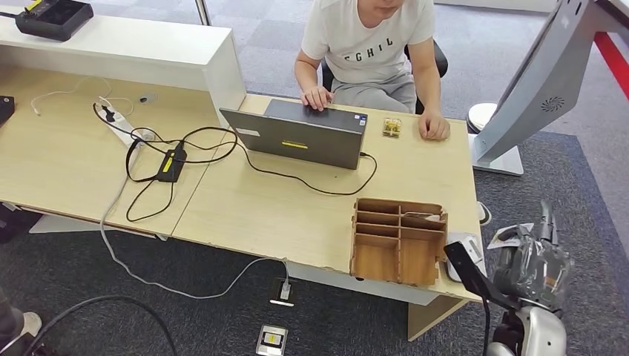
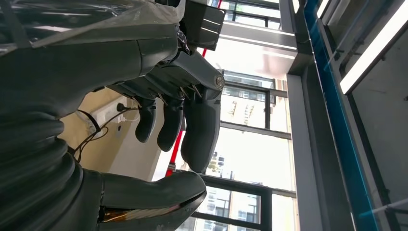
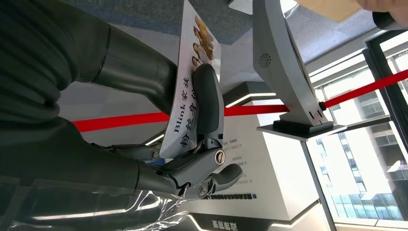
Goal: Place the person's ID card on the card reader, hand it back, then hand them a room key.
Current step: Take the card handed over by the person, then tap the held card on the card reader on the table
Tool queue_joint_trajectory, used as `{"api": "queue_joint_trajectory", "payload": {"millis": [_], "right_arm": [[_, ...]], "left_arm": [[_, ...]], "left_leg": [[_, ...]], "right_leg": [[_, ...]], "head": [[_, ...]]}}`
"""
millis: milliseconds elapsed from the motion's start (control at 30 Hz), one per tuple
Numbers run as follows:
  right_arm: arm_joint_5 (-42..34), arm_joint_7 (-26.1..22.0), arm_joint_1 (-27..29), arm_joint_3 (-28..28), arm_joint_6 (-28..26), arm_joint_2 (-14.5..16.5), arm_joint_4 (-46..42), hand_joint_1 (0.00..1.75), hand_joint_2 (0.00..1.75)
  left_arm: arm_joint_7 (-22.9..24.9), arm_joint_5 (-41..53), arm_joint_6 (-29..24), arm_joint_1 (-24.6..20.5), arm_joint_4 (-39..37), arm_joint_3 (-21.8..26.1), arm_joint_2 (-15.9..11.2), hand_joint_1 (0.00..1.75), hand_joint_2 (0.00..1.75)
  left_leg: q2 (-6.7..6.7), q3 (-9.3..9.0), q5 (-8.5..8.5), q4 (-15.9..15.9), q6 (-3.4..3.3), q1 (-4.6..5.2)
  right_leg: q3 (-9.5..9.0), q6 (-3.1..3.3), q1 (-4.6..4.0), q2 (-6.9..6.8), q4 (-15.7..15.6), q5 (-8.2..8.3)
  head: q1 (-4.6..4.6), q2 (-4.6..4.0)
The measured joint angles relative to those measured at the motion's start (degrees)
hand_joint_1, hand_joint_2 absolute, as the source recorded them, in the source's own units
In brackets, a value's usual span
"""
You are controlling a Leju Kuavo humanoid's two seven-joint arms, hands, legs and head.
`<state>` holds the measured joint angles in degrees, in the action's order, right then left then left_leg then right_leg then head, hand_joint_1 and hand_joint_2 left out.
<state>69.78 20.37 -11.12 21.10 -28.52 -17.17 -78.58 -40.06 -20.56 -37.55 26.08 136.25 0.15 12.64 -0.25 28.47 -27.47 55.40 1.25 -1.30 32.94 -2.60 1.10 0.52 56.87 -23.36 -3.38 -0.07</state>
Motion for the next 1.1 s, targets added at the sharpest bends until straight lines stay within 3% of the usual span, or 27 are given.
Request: {"api": "queue_joint_trajectory", "payload": {"millis": [233, 500, 867, 1100], "right_arm": [[-5.5, -4.4, 0.5, 0.8, 0.1, 1.7, 2.9, 1.75, 1.75], [-9.0, -9.2, -4.9, 3.8, -0.1, 6.5, 16.3, 1.75, 1.75], [-9.7, -7.6, -10.4, 6.0, -1.2, 9.3, 33.4, 1.75, 1.75], [-9.8, -6.5, -12.3, 6.2, -3.4, 9.3, 38.3, 1.75, 1.75]], "left_arm": [[0.0, 0.2, -0.5, 0.0, 0.0, 0.0, 0.0, 1.23, 1.75], [0.0, 1.0, -1.8, -0.2, 0.1, -0.2, 0.0, 1.25, 1.75], [0.0, 1.0, -2.1, -0.4, 0.1, -0.7, -0.1, 1.27, 1.75], [0.0, 1.5, -2.1, -0.3, 0.1, -0.7, -0.1, 1.24, 1.75]], "left_leg": [[0.0, 0.03, 0.0, 0.0, 0.0, -0.01], [0.0, 0.01, 0.06, 0.0, 0.0, -0.01], [-0.01, 0.02, 0.06, 0.0, -0.01, 0.01], [0.0, 0.0, 0.06, 0.0, -0.01, 0.01]], "right_leg": [[0.0, 0.0, 0.0, 0.0, 0.0, 0.0], [-0.01, 0.01, -0.01, 0.0, 0.0, 0.0], [0.0, -0.01, 0.01, -0.01, 0.0, 0.01], [-0.01, -0.01, 0.01, 0.0, 0.0, 0.01]], "head": [[0.0, 0.0], [0.0, 0.0], [-0.01, 0.0], [-0.01, 0.0]]}}
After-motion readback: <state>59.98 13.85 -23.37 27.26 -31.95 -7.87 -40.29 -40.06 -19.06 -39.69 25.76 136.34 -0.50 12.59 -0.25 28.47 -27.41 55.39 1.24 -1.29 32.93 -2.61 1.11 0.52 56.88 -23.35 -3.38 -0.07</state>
